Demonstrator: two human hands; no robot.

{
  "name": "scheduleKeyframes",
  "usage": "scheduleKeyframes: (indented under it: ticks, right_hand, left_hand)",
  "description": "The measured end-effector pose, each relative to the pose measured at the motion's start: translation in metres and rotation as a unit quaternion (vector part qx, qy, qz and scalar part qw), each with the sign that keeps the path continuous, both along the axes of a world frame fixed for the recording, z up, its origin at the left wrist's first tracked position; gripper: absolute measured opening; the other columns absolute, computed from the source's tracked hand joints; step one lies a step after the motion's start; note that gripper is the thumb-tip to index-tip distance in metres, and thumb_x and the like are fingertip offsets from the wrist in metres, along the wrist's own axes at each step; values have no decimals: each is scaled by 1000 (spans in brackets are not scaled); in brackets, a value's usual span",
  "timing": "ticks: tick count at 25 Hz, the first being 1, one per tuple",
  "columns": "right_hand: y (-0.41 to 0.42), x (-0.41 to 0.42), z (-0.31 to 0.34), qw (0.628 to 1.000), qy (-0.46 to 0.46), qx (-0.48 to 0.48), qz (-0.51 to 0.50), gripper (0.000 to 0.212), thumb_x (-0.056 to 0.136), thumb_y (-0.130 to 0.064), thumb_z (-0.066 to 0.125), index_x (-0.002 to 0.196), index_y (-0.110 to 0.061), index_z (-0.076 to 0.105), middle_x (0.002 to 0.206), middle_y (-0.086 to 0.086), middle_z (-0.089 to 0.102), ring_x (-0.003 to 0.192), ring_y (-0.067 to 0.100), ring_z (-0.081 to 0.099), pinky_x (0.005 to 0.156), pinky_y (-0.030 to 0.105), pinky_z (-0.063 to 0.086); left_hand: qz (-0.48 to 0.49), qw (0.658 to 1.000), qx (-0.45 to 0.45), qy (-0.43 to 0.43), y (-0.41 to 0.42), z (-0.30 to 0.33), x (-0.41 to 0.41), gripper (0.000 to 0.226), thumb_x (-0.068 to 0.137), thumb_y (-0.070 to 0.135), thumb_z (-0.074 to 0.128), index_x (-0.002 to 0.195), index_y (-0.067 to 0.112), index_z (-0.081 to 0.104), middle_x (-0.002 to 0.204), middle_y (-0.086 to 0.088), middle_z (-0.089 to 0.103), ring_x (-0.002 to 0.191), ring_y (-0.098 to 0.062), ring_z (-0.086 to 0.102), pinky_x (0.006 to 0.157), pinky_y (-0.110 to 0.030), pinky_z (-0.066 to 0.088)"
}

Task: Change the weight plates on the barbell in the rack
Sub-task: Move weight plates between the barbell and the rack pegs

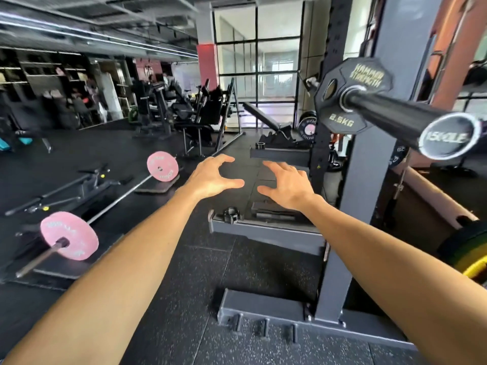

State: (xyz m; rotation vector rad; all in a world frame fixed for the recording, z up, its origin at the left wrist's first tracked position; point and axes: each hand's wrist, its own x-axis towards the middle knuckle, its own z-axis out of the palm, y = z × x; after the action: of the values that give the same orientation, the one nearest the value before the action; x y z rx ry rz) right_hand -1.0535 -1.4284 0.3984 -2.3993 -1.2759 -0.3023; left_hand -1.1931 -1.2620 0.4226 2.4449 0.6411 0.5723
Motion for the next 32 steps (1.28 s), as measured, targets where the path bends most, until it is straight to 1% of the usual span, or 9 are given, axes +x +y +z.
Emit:
scheduleKeyframes:
  ticks: [8, 11, 14, 17, 19, 21, 26, 29, 32]
  right_hand:
    - [-115, -13, 33, 995, -19, 14, -99, 75, 85, -54, 58, 149, -30, 26, 145, 3, 43, 134, 27, 39, 107, 47, 29]
    - [-165, 1, 47, 989, -24, 20, -143, 74, 85, -53, 58, 148, -29, 28, 145, 3, 44, 133, 28, 41, 106, 46, 29]
    - [-203, 23, 56, 982, -51, 16, -181, 67, 84, -52, 60, 141, -25, 37, 139, 6, 49, 129, 29, 45, 105, 47, 31]
    - [-229, 45, 69, 980, -44, 16, -192, 67, 86, -51, 59, 142, -25, 34, 139, 6, 48, 129, 30, 45, 106, 48, 29]
    - [-238, 61, 81, 982, -50, 27, -182, 71, 86, -50, 59, 146, -28, 28, 143, 6, 45, 131, 30, 42, 108, 49, 27]
    - [-240, 78, 95, 983, -61, 40, -170, 71, 86, -49, 58, 147, -29, 27, 146, 6, 43, 133, 30, 41, 109, 49, 27]
    - [-229, 120, 117, 982, -63, 54, -169, 69, 89, -46, 57, 148, -29, 25, 143, 7, 45, 131, 31, 42, 107, 49, 28]
    - [-209, 155, 129, 981, -60, 62, -174, 70, 89, -44, 57, 148, -28, 25, 144, 7, 44, 132, 31, 42, 106, 48, 31]
    - [-183, 186, 139, 981, -27, 75, -178, 69, 89, -38, 58, 148, -22, 25, 144, 9, 43, 125, 33, 49, 98, 47, 44]
  left_hand:
    - [-109, 994, 14, -26, -90, 31, 20, 73, 71, 50, 80, 135, 36, 48, 143, -3, 45, 132, -21, 42, 102, -35, 37]
    - [-146, 988, 24, -32, -128, 42, 44, 74, 72, 50, 80, 137, 35, 47, 143, -3, 45, 133, -22, 41, 101, -36, 36]
    - [-157, 987, 31, -35, -156, 51, 68, 75, 72, 49, 79, 137, 33, 47, 142, -2, 46, 131, -22, 43, 101, -37, 38]
    - [-167, 984, 30, -57, -174, 62, 84, 71, 72, 43, 80, 136, 30, 50, 139, 1, 51, 130, -18, 46, 99, -33, 39]
    - [-164, 981, 57, -84, -181, 76, 94, 65, 75, 32, 80, 133, 22, 54, 133, 0, 57, 126, -17, 50, 94, -26, 37]
    - [-147, 980, 93, -96, -180, 90, 105, 65, 77, 26, 80, 135, 16, 52, 132, -4, 58, 126, -21, 51, 94, -25, 37]
    - [-93, 986, 99, -102, -163, 115, 147, 64, 80, 34, 76, 137, 28, 48, 133, -7, 53, 121, -26, 51, 100, -41, 44]
    - [-75, 986, 102, -111, -143, 125, 185, 62, 81, 29, 72, 137, 31, 45, 136, -6, 53, 122, -25, 52, 100, -45, 45]
    - [-61, 986, 116, -105, -123, 132, 220, 66, 83, 22, 67, 142, 31, 39, 141, -4, 50, 124, -25, 50, 102, -43, 44]
